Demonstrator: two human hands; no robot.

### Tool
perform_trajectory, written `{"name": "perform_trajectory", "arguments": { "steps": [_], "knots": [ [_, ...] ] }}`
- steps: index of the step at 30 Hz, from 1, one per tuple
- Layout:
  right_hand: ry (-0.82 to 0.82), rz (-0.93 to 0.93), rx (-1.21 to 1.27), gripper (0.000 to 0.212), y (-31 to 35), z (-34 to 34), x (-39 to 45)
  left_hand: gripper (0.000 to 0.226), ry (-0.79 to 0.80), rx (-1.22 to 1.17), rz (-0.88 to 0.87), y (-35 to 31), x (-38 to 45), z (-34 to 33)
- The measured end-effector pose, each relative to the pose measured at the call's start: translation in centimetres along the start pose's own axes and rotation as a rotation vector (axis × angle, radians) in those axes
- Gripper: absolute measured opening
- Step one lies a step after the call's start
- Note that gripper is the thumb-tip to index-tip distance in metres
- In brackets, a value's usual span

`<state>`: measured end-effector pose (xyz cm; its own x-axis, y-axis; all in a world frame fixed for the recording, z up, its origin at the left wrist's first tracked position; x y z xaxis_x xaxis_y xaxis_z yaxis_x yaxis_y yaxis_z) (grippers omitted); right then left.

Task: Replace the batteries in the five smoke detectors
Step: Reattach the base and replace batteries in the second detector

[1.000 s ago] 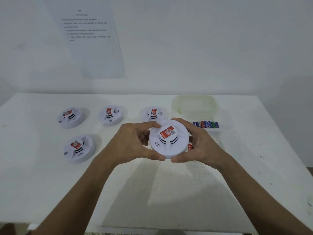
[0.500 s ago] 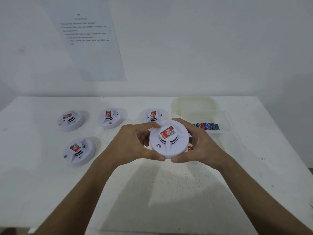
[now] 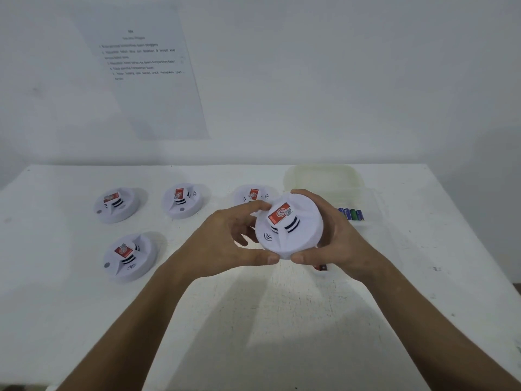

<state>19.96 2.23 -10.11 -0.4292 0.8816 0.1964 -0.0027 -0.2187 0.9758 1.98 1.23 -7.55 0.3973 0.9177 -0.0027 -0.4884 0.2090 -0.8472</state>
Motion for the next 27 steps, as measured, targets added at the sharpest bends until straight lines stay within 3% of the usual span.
{"name": "perform_trajectory", "arguments": {
  "steps": [4,10,17,23,27],
  "knots": [
    [-0.02,-0.027,0.046,0.086,0.1,0.5,0.2,0.062,-0.016,-0.006,0.042,-0.6,0.1,0.5],
    [0.046,-0.054,-0.205,0.102,0.9,0.3,1.0,0.067,-0.039,0.082,-0.031,-2.7,0.2,0.2],
    [0.047,-0.085,-0.443,0.097,1.8,0.4,1.0,0.08,0.038,-0.042,0.025,-1.6,0.4,0.3],
    [0.026,-0.033,-0.402,0.104,2.5,0.1,0.8,0.086,0.078,-0.181,0.009,-1.2,0.4,0.3],
    [0.017,0.056,-0.208,0.107,2.5,0.1,0.8,0.079,0.094,-0.327,-0.031,-1.2,0.2,0.9]
  ]
}}
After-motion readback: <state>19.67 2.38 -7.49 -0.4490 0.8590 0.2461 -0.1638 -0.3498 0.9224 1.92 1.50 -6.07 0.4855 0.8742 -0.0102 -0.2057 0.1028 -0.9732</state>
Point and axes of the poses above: each hand's wrist, its own x-axis towards the middle knuckle, its own z-axis out of the back of the hand, y = z × x, the point moved 7 cm from there along x, towards the middle knuckle, and after that the axes turned 4 degrees about z, right-handed, at the moved point
